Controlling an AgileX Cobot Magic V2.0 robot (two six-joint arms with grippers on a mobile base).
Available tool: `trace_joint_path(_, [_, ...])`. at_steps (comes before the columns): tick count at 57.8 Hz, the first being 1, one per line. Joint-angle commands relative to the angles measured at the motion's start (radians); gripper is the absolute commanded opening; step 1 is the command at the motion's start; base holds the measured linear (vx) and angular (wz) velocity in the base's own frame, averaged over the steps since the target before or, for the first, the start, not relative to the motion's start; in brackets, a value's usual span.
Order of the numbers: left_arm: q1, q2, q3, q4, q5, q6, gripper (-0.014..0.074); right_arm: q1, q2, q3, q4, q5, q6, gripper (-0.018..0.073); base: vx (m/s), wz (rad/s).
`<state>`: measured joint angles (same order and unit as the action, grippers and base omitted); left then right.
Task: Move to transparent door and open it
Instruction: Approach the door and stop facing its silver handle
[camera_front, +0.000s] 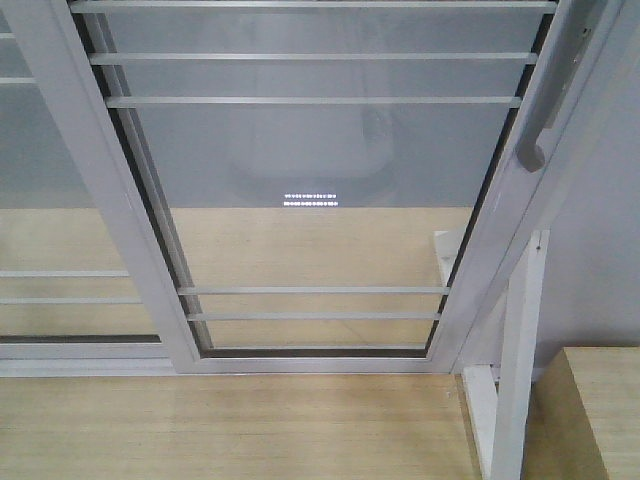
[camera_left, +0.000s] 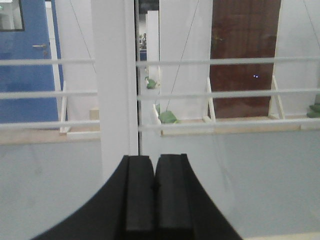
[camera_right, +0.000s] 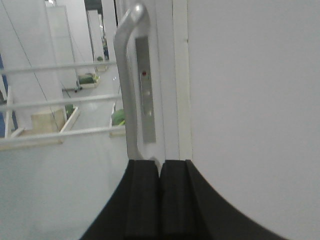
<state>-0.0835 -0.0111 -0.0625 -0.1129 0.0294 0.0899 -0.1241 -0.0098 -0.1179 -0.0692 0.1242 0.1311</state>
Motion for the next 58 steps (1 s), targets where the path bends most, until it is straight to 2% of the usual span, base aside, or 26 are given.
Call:
trace_joint_path(1, [0.003,0.023,-0.107,-0.010,-0.059,-0.012,-0.0006,-0.003,0.030,-0.141,-0.001,-0.037,-0.004,-0.0008,0.00,0.00])
trace_joint_path(9, [0.003,0.127,-0.258,-0.010,0.004,-0.011,-0.0006,-0.003,0.147,-0.308,-0.001,-0.010,-0.011,-0.0008,0.00,0.00])
trace_joint_path(17, [0.003,0.277,-0.371,-0.010,0.005,-0.011,-0.0006,-0.003,0.325,-0.426,0.001,-0.008,-0.038,-0.0008,0.00,0.00])
trace_joint_path(29, [0.003,0.505,-0.426,-0.011,-0.129,-0.014,-0.0003,-0.003,0.565,-0.457,0.107,-0.046,-0.026,-0.0006,0.00,0.00])
trace_joint_path(36, [0.003,0.587,-0.426,-0.011,-0.135,-0.015,0.0016,-0.003,0.676,-0.457,0.104,-0.046,-0.078,0.0016,0.00,0.00])
trace_joint_path(43, [0.003,0.650,-0.426,-0.011,-0.134,-0.015,0.0067,-0.003,0.772,-0.457,0.079,-0.057,-0.221,0.0094,0.00,0.00])
trace_joint_path(48, [0.003,0.689,-0.426,-0.011,-0.134,-0.015,0.0120,-0.003,0.820,-0.457,0.079,-0.092,-0.276,0.0177,0.00,0.00])
trace_joint_path(58, [0.003,0.758,-0.426,-0.011,-0.134,-0.023,0.0274,-0.003,0.912,-0.456,0.136,-0.174,-0.250,0.0348,0.00,0.00])
